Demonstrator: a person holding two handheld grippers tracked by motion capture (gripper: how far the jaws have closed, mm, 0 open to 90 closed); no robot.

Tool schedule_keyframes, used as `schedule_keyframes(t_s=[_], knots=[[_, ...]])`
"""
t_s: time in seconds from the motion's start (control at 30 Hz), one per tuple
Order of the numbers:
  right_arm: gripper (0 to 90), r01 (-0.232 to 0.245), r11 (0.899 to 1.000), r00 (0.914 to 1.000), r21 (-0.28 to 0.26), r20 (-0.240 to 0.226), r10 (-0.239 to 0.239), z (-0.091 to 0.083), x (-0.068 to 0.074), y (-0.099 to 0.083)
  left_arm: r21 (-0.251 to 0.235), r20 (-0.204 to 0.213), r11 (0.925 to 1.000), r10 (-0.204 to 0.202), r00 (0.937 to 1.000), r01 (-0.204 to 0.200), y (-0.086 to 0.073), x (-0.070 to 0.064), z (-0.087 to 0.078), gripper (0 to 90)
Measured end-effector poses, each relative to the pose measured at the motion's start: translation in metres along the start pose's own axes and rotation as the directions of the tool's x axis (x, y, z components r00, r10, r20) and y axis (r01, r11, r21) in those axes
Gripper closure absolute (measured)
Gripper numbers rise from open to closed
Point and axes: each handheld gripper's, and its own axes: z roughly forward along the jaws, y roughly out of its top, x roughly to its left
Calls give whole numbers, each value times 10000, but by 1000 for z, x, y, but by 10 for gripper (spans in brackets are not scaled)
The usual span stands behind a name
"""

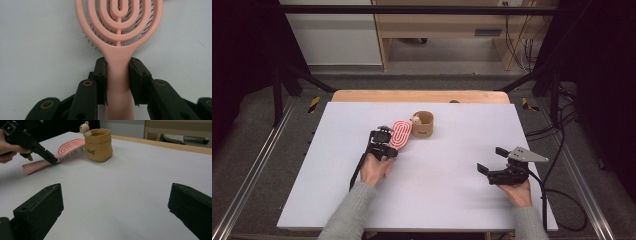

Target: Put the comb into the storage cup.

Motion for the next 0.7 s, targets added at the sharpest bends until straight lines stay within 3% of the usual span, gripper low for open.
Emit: schedule_keyframes(t_s=[0.5, 0.7], knots=[[4, -6, 10000, 10000, -2, -4, 6, 0, 0, 0, -264, 155, 9994, 228, 9996, -224, -4, 5, -7, 703], [4, -11, 10000, 10000, 8, -1, 11, 0, 0, 0, -684, 238, 9964, 520, 9984, -502, -6, 6, -18, 703]])
